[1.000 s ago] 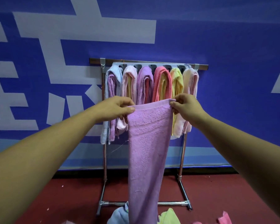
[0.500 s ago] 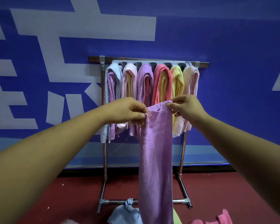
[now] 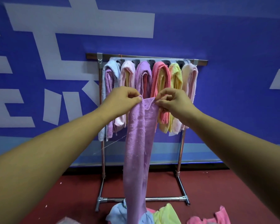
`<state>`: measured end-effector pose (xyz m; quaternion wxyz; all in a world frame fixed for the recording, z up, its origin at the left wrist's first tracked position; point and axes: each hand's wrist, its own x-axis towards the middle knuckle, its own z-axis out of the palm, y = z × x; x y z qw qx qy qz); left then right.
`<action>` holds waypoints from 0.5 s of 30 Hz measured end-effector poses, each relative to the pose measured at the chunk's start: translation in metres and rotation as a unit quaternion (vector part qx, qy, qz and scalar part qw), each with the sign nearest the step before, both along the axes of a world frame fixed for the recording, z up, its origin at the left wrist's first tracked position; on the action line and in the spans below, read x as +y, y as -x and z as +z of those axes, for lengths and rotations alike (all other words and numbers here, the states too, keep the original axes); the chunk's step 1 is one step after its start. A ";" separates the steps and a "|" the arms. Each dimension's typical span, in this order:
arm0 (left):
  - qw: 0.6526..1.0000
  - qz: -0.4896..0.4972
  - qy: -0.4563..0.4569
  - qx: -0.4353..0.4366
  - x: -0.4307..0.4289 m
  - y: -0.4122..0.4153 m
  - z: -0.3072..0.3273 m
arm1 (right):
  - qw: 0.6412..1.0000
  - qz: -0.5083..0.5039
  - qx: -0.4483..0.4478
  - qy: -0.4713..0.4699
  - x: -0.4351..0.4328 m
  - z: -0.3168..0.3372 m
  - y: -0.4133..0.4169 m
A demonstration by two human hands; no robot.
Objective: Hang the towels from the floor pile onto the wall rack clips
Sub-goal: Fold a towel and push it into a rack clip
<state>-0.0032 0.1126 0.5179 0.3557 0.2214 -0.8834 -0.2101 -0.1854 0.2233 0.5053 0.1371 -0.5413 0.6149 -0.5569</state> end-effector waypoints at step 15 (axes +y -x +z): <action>0.959 -0.248 -0.081 -0.112 0.020 -0.008 0.000 | 0.994 -0.036 -0.079 -0.070 -0.006 -0.028 0.021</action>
